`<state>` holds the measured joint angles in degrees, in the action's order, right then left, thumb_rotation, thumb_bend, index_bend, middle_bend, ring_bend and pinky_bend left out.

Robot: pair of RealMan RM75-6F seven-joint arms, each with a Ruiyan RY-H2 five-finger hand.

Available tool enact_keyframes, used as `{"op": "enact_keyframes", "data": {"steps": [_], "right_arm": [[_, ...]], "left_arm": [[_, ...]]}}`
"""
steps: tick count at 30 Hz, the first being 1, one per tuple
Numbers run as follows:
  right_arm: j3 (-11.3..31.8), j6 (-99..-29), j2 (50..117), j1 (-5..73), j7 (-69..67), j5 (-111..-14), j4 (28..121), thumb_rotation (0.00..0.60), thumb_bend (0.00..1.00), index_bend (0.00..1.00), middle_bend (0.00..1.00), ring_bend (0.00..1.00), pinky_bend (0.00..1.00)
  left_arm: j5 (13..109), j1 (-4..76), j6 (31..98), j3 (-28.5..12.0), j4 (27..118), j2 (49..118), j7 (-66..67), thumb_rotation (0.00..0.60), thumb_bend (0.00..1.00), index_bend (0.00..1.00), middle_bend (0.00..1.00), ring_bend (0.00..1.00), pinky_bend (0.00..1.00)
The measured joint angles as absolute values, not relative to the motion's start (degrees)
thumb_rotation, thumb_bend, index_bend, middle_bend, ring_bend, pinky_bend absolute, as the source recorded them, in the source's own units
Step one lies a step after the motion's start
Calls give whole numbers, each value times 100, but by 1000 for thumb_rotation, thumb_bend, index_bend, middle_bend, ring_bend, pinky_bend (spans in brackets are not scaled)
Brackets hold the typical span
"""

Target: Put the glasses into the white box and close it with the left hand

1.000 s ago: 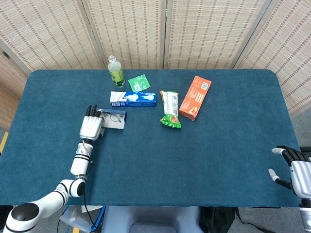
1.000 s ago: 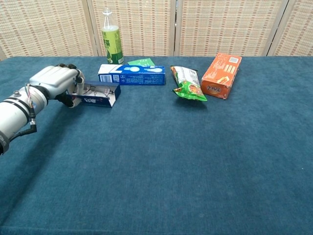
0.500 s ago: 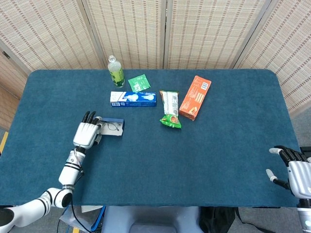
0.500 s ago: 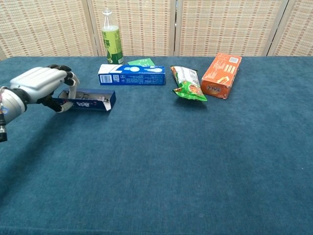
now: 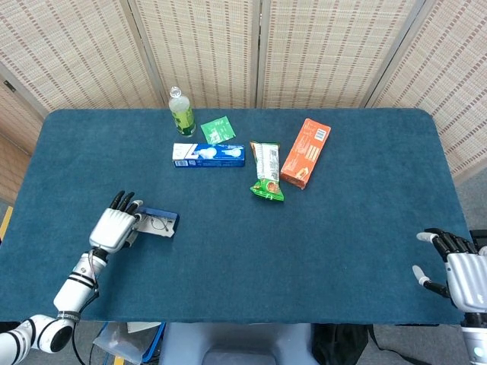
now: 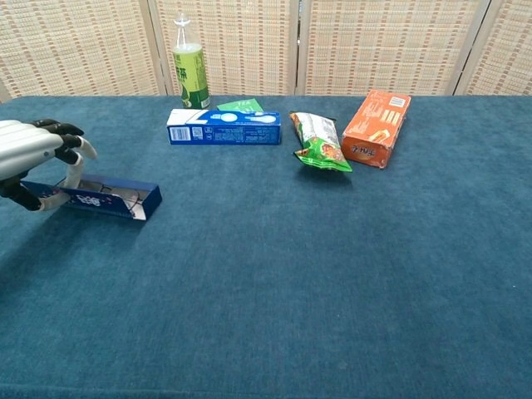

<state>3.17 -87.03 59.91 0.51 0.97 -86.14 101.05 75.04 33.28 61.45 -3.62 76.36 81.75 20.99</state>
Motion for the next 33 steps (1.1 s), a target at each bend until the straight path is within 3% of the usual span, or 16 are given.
{"op": "enact_keyframes", "data": {"steps": [20,25,30,33], "right_arm": [[289,-8767,5998,5,18,-8636,10058,600,239,286,247,229,231],[288,-8763,6001,2,-22,-8627,10025,600,239,286,248,229,231],[284,-8747,5997,0,-45,-8612,10007,600,239,286,248,229,231],[288,-8753,5994,-5,-54,-8602,10000,600,239,286,248,229,231]], "left_arm": [[6197,3866,5305,-988,7370,8333,2533,600,464,540,201,56,0],[5722,4012,5150,-1090,7075,8505,2804,600,454,392,144,2,0],[5170,4155,5058,-1151,6841,8675,3226,600,380,129,25,0,0],[4947,4232,5103,-1185,6690,8788,3461,600,361,59,4,0,0]]}}
